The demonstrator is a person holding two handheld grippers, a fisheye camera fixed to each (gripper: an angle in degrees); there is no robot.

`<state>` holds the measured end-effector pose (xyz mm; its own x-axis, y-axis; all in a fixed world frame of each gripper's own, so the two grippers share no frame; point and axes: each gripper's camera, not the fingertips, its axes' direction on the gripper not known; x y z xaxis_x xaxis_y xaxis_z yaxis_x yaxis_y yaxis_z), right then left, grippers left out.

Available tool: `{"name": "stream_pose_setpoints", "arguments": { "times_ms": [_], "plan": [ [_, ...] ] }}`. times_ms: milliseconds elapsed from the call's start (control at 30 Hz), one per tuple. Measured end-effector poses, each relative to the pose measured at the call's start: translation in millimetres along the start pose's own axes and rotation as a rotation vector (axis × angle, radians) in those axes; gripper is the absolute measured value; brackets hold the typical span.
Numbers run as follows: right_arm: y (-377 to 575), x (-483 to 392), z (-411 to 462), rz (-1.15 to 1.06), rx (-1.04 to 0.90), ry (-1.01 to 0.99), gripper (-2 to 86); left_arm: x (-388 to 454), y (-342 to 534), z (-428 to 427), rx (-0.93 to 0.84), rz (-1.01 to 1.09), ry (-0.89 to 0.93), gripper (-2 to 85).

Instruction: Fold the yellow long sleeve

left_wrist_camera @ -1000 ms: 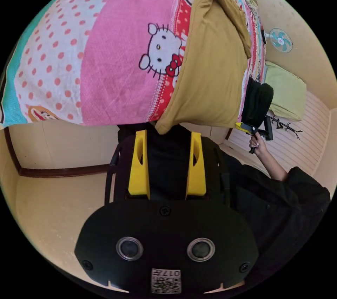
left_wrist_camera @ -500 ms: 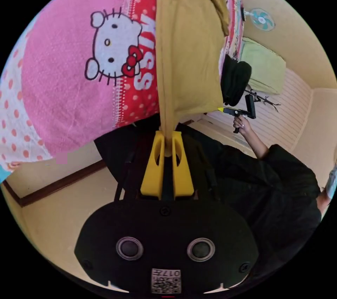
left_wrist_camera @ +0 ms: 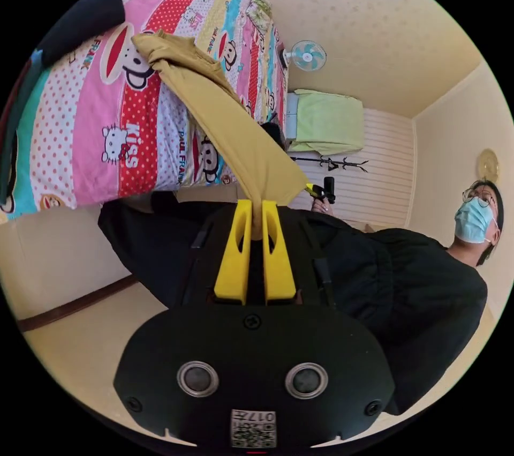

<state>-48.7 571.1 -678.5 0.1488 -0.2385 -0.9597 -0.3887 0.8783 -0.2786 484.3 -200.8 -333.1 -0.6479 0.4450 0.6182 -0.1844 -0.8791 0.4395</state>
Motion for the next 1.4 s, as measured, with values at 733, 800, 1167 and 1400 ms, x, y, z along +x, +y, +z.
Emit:
{"name": "stream_pose_setpoints", "arguments": {
  "times_ms": [733,800,1167,1400],
  "plan": [
    [-301,30,83,0.255,0.130,0.318,9.0,-151,-223,-27,0.473,-0.309,0.121,14.3],
    [-293,32,110,0.226,0.071,0.453,9.3,-157,-212,-11,0.403,-0.314,-0.044,15.0],
    [-251,74,188,0.260,-0.289,1.055,2.1,-213,-160,64,0.272,-0.426,-0.160,15.4],
    [-292,-26,190,-0.111,-0.030,0.796,2.1,-233,-164,91,0.275,-0.536,-0.010,8.8]
  ]
}}
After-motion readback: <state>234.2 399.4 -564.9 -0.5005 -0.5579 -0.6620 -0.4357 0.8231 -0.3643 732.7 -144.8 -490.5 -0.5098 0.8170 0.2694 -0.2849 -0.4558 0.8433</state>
